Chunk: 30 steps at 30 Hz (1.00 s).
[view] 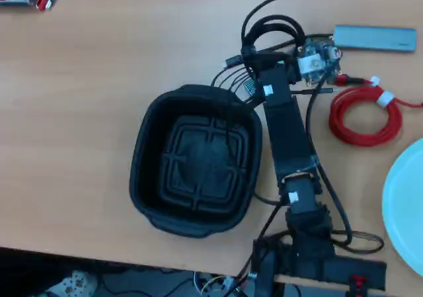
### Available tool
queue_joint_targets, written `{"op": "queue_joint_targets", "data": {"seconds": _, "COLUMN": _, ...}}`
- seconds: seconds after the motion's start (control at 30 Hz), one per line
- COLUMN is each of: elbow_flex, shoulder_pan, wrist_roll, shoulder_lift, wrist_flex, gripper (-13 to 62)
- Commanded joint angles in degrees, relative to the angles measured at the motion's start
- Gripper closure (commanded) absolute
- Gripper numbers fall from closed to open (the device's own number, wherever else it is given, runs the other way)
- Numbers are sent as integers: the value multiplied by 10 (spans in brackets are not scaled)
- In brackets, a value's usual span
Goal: Put a black charging cable in a black bowl and put a red charging cable in a green bowl
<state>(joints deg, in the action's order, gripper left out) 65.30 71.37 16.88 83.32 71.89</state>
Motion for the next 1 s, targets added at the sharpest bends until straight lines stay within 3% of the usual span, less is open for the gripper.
{"op": "queue_joint_targets", "data": {"seconds": 0.0, "elbow_flex": -45, "shoulder_pan": 7, "wrist_roll": -12, "shoulder_lift": 58, "wrist_flex": -39, "gripper": 555}}
{"op": "queue_joint_targets", "data": {"seconds": 0.27, "elbow_flex": -28, "shoulder_pan": -30, "wrist_roll": -8, "shoulder_lift": 156, "wrist_flex": -33, "gripper": 555}}
{"op": "queue_joint_targets", "data": {"seconds": 0.5, "elbow_flex": -15, "shoulder_pan": -184, "wrist_roll": -9, "shoulder_lift": 249, "wrist_flex": -29, "gripper": 555}}
{"op": "queue_joint_targets", "data": {"seconds": 0.97, "elbow_flex": 89, "shoulder_pan": -441, "wrist_roll": -50, "shoulder_lift": 249, "wrist_flex": -39, "gripper": 556}}
